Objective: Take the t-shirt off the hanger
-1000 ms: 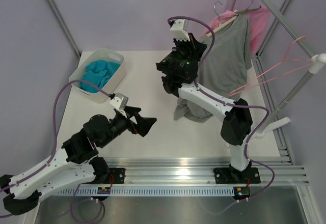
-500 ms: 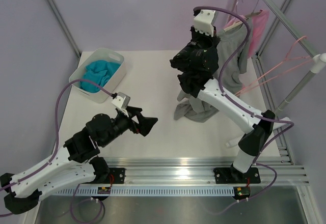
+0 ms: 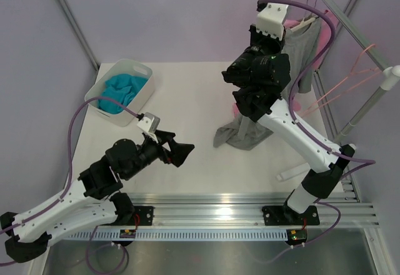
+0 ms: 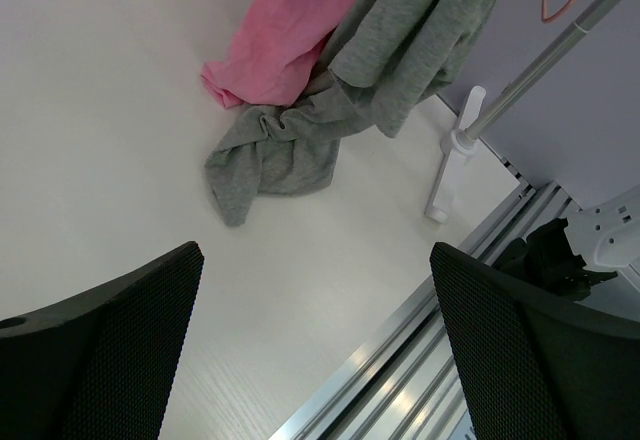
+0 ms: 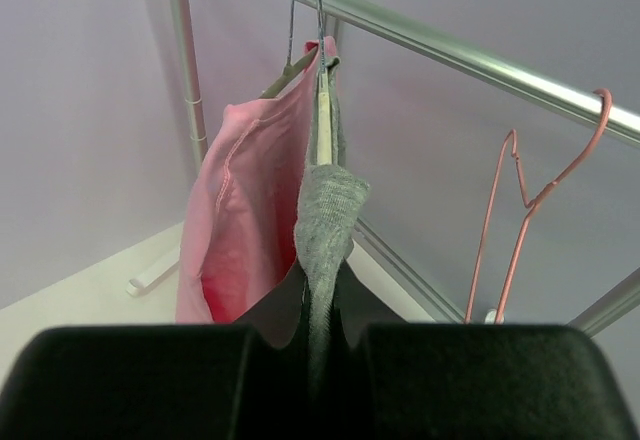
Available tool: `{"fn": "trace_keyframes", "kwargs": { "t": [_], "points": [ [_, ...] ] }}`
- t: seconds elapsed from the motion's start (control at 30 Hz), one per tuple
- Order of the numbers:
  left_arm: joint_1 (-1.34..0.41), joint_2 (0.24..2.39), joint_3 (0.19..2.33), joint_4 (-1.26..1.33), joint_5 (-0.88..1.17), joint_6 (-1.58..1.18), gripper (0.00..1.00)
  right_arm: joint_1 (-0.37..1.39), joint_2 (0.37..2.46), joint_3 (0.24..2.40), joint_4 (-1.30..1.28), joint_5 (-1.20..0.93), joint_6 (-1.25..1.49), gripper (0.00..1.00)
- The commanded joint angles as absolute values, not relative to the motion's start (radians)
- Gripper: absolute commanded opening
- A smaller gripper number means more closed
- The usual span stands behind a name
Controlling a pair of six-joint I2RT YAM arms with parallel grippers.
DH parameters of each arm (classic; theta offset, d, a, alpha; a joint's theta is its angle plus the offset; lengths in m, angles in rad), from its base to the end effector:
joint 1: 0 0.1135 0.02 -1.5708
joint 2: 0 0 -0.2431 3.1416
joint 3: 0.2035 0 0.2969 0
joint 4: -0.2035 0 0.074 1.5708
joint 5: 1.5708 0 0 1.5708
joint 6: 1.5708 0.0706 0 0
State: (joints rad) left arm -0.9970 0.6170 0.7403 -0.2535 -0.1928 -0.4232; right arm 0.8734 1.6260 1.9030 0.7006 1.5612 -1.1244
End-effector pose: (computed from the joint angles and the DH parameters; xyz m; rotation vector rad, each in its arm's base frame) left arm 0.1443 -0.1984 0.3309 0.3577 1.7446 -0.8851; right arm 0.2715 0.2141 0.5554 0.4311 1.5419 -0.6572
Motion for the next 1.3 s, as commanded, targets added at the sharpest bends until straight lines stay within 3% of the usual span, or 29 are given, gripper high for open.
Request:
{"fn": "trace_keyframes", "kwargs": {
  "t": [0.0, 0.17, 0.27, 0.43, 0.87, 1.27],
  "points": [
    [-1.002, 0.641, 0.788, -0.203, -0.189, -0.402, 0.99, 0.905, 1.644, 1.995, 0.69, 1.663, -1.187, 0.0],
    [-1.002, 0.638, 0.795, -0.133, -0.107, -0.313, 0.99, 0.957, 1.747, 2.129, 0.692, 1.648, -1.377, 0.0],
    [-1.002, 0.615, 0.793, -0.155, -0.15, -0.311, 0.99, 0.982, 1.795, 2.195, 0.83, 1.661, -1.544, 0.0],
    [-1.002, 0.577, 0.793, -0.208, -0.201, -0.282, 0.99, 0.985, 1.787, 2.215, 0.697, 1.651, -1.387, 0.0],
    [-1.002, 0.497, 0.814, -0.242, -0.236, -0.282, 0.99, 1.129, 1.898, 2.342, 0.848, 1.555, -1.565, 0.0],
    [-1.002, 0.325, 0.885, -0.321, -0.203, -0.321, 0.99, 1.233, 1.905, 2.373, 0.801, 1.562, -1.454, 0.0]
  ]
}}
